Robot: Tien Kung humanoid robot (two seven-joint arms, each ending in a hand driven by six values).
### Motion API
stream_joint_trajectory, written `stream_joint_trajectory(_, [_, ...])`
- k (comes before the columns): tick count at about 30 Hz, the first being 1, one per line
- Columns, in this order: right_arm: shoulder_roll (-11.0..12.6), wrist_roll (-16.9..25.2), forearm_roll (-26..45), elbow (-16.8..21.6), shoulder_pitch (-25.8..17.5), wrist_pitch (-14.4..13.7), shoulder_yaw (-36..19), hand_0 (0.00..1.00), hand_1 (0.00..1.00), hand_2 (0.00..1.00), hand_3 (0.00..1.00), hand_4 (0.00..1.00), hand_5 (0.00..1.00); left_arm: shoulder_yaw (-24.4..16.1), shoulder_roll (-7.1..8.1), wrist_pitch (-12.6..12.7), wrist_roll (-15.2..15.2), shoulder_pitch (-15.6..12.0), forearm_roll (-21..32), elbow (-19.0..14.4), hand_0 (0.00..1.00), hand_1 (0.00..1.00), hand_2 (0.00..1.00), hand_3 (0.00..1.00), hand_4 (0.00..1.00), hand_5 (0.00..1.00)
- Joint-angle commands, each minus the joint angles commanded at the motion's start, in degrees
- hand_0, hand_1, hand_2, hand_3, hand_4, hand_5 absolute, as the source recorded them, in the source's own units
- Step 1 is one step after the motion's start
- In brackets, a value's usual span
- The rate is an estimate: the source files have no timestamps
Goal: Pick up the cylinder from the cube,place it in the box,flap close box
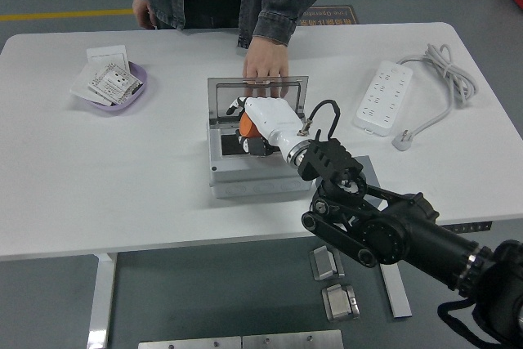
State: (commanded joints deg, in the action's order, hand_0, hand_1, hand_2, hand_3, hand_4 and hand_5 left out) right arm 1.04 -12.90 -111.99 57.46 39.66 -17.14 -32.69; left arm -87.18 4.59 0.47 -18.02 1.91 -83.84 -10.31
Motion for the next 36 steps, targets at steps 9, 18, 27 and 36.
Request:
stream_joint_trajectory(9, [0.64,0.86,-0.13,0.51,-0.6,-0.72,-0.51,0.74,0.658,0.648,0.755,0.87,0.264,0.56,-0.14,-0.08,0.18,0.07,0.02,0.0,0.639,0.637,0.489,0.609,0.67,0.309])
stream_joint_trajectory(18, [4.7,4.38,10.18,6.28,-3.23,-3.06,-1.58,0.741,0.642,0.64,0.748,0.852,0.239,0.56,-0.39,0.02,0.19,-0.62,0.31,0.0,0.639,0.636,0.482,0.608,0.669,0.312])
stream_joint_trajectory(27, [9.34,4.71,18.18,13.73,-2.5,-2.24,-5.05,0.731,0.634,0.635,0.737,0.841,0.241,-0.01,-0.36,0.14,-0.01,-1.2,0.09,0.0,0.639,0.636,0.48,0.607,0.665,0.312])
stream_joint_trajectory(36, [8.76,4.32,18.73,10.44,1.69,-1.14,-6.76,0.73,0.633,0.634,0.735,0.841,0.251,-0.08,-0.25,0.12,-0.33,-0.93,-0.23,0.0,0.64,0.636,0.48,0.608,0.663,0.311])
